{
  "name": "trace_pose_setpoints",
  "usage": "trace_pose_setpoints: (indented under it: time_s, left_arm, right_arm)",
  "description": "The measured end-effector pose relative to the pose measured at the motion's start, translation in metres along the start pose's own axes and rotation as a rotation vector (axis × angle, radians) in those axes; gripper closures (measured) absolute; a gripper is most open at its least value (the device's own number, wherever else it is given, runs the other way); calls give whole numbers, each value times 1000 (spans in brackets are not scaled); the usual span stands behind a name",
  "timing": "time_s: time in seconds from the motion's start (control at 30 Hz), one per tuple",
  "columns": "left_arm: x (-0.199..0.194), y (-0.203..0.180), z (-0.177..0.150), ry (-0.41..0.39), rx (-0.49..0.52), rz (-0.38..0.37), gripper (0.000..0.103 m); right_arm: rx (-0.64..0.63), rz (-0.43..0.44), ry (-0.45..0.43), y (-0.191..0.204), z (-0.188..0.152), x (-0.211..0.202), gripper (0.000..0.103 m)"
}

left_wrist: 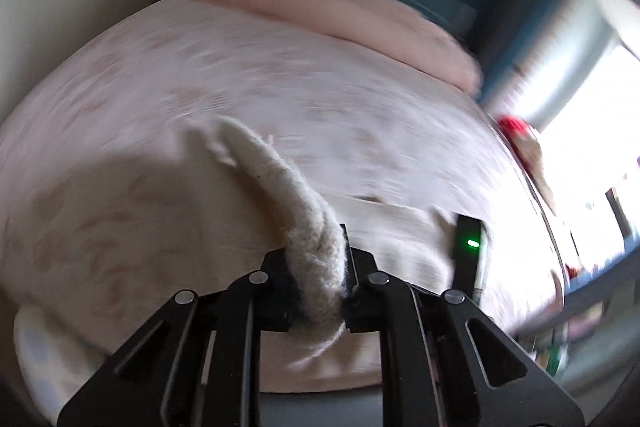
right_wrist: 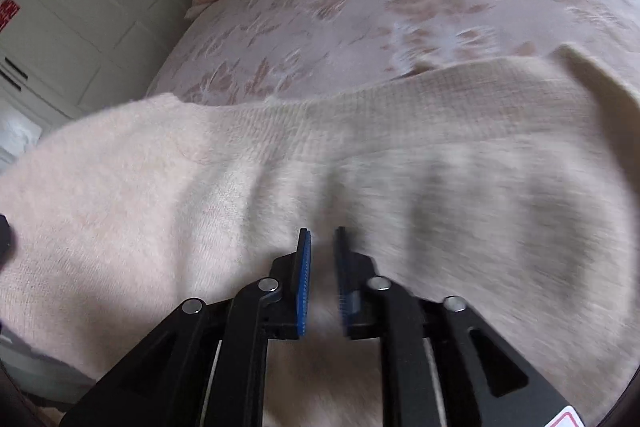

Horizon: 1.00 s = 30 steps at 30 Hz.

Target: Fold small clothes

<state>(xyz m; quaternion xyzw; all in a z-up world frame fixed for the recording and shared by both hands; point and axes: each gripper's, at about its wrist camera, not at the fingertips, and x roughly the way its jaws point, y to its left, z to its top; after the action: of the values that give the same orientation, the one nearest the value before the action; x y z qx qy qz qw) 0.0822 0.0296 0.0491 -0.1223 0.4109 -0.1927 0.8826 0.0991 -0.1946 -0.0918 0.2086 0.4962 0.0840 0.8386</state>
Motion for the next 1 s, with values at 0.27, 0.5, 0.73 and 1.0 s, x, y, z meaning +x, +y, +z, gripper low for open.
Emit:
trace_pose_setpoints:
  time_s: [0.27, 0.5, 0.73, 1.0]
  left_arm:
    - [73, -113, -69, 222, 264, -95, 86]
    - [42, -105, -124, 196, 358, -85, 33]
    - [-3, -38, -123, 156, 270, 92, 21]
    - [-25, 16, -115, 117, 77, 136, 19]
  right_arm:
    - [118, -136, -100, -100, -40, -105, 73]
    - [127, -58, -141, -110, -51, -144, 40]
    - [-19, 168, -54, -23, -23, -106, 28]
    - [-229, 92, 44, 58, -21, -57, 28]
